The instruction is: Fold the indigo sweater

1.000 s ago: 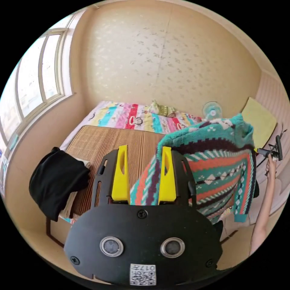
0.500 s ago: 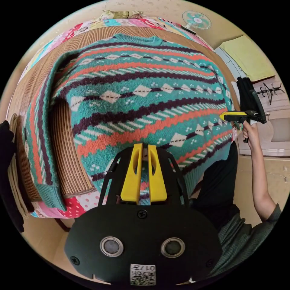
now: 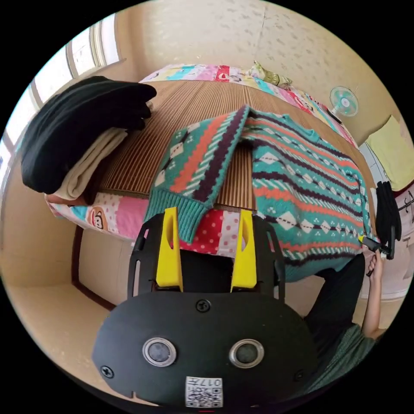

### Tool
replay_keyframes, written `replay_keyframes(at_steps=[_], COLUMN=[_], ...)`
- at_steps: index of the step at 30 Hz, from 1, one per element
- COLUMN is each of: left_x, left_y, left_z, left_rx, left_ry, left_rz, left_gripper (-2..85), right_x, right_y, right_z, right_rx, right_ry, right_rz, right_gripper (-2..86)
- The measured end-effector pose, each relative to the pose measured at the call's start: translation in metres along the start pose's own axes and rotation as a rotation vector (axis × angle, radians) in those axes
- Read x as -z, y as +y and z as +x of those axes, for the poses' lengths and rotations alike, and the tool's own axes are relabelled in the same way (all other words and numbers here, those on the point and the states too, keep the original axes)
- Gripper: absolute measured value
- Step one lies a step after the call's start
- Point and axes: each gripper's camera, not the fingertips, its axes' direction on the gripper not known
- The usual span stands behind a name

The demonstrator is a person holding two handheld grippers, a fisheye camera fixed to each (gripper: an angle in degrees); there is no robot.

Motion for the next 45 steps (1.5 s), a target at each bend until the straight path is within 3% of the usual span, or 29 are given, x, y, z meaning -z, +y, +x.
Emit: replay_keyframes(at_steps=[2, 4, 5, 7, 9, 12, 18, 20, 23, 26, 29, 32, 37, 39, 41, 45], left_x=[-0.037, -0.039, -0.034, -0.018, 0.025, 0.098, 0.187, 0.186, 0.136, 0.052, -0.026, -0.083, -0.111, -0.107, -0.1, -0.084], left_y=[-0.011, -0.017, -0.025, -0.041, -0.068, -0.109, -0.169, -0.169, -0.168, -0.153, -0.116, -0.073, -0.036, -0.035, -0.038, -0.044], left_z=[-0.013, -0.021, -0.028, -0.041, -0.066, -0.049, 0.08, 0.103, 0.129, 0.127, 0.1, 0.077, 0.037, 0.024, 0.018, 0.025], left_rx=[-0.015, -0.042, -0.053, -0.095, -0.054, -0.178, -0.644, -0.752, -0.753, -0.626, -0.496, -0.412, -0.273, -0.25, -0.255, -0.29], left_ry=[0.013, -0.014, -0.064, 0.028, 0.395, 0.884, 1.159, 1.207, 1.11, 0.958, 1.055, 1.175, 1.188, 1.195, 1.176, 1.081], left_rz=[-0.146, -0.153, -0.197, -0.226, -0.132, 0.128, 0.371, 0.39, 0.217, -0.018, -0.204, -0.362, -0.409, -0.398, -0.374, -0.31], left_gripper=[15.4, 10.8, 6.3, 3.7, 3.6, 4.1, 11.9, 11.3, 10.2, 11.7, 11.7, 11.2, 11.2, 11.1, 10.7, 10.4], right_x=[0.027, 0.043, 0.049, 0.047, 0.026, 0.034, 0.079, 0.102, 0.139, 0.204, 0.251, 0.272, 0.299, 0.321, 0.372, 0.431], right_y=[0.009, 0.019, 0.023, 0.02, 0.007, 0.019, 0.013, 0.006, 0.005, 0.039, 0.079, 0.097, 0.079, 0.062, 0.036, -0.019], right_z=[-0.009, -0.017, -0.022, -0.028, -0.025, -0.001, 0.043, 0.049, 0.065, 0.091, 0.142, 0.186, 0.228, 0.226, 0.184, 0.066], right_rx=[-0.002, 0.04, 0.08, 0.141, 0.17, 0.282, 0.164, 0.105, -0.004, -0.136, -0.369, -0.527, -0.714, -0.651, -0.445, 0.026], right_ry=[0.034, -0.011, -0.043, -0.043, 0.011, -0.044, -0.265, -0.295, -0.325, -0.326, -0.473, -0.635, -0.597, -0.631, -0.624, -0.616], right_rz=[0.178, 0.31, 0.359, 0.347, 0.212, 0.311, 0.316, 0.254, 0.197, 0.407, 0.622, 0.713, 0.681, 0.744, 0.889, 0.869], right_gripper=[0.5, 0.5, 0.5, 0.5, 0.4, 0.4, 0.5, 0.7, 1.2, 2.8, 8.7, 12.0, 7.8, 5.4, 4.4, 4.5])
